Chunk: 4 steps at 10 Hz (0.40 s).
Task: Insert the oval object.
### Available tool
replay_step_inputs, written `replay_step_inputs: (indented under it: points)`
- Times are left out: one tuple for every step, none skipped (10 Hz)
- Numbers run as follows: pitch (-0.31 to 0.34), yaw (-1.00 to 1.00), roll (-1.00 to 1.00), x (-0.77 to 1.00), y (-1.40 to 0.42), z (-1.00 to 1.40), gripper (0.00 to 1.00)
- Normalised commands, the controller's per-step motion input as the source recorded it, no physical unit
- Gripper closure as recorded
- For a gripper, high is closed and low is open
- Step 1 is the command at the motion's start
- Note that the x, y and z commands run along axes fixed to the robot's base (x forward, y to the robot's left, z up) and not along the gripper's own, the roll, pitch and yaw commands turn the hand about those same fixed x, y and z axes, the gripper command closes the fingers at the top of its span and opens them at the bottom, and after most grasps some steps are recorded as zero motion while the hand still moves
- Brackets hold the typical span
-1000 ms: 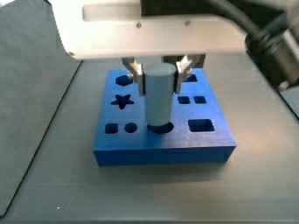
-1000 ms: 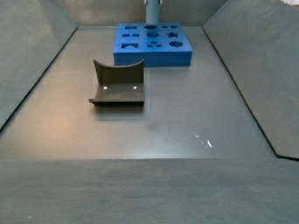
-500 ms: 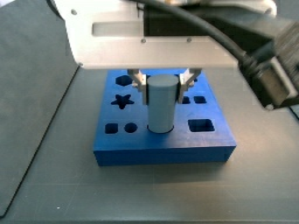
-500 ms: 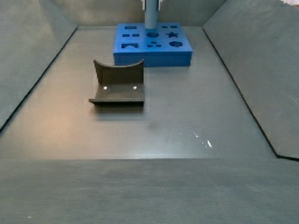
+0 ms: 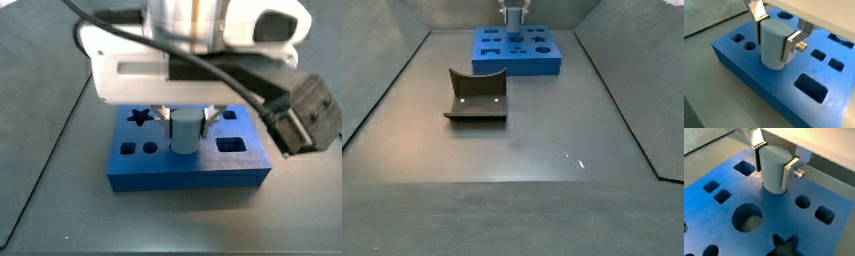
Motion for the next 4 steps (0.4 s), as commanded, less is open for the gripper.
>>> replay_step_inputs:
  points:
    - [-0.060,-0.13,-0.06,0.08,0.00,-0.38,1.00]
    - [-0.031,-0.13,-0.04,0.13,0.00,-0.34,1.00]
    - [-0.029,-0.07,-0.09,0.15,0.00,-0.22,1.00]
    - [0.030,-0.03,-0.01,0.04,0.00,0.00,1.00]
